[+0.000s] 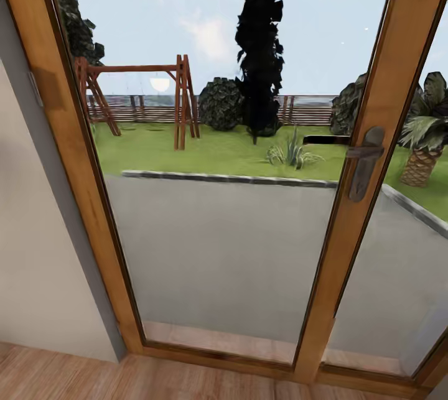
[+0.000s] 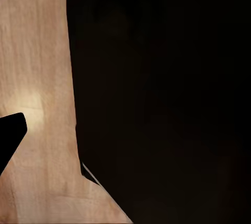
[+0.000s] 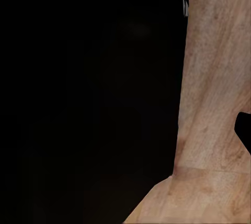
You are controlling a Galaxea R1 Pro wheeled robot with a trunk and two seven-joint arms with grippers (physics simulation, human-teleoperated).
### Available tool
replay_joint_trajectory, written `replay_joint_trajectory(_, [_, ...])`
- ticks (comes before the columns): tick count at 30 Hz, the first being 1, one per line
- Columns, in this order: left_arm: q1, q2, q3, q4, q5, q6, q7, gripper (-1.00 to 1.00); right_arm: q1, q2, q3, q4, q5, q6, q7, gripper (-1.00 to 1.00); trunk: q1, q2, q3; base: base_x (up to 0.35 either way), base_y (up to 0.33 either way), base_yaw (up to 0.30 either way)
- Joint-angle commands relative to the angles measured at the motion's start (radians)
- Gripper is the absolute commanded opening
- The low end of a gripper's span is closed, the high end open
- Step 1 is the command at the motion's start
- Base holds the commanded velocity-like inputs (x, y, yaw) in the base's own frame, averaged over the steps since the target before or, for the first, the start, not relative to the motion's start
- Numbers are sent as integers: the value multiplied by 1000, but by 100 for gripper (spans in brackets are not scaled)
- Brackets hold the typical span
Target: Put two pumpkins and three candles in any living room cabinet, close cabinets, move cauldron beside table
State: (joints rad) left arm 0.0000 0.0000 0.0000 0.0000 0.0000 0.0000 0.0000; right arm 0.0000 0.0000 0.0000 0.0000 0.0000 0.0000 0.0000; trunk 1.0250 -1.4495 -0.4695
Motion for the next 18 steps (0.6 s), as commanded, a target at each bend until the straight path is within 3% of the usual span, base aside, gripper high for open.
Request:
replay_joint_trajectory(1, [-1,6,6,-5,6,-6,-6,100,-6,-1,-1,-5,2,-6,3,100,0,-1,-1,0,0,0])
replay_joint_trajectory(3, [-1,14,10,-6,12,-16,-9,100,-12,-1,-1,-5,2,-8,4,100,0,-1,-1,0,0,0])
replay_joint_trajectory(15, [-1,4,1,-6,1,-42,-6,100,-12,0,-1,-23,3,-8,5,100,0,-1,-1,0,0,0])
replay_joint_trajectory(18, [-1,3,2,-6,2,-51,-6,100,-12,-1,-1,-23,3,-18,5,100,-12,20,9,0,0,0])
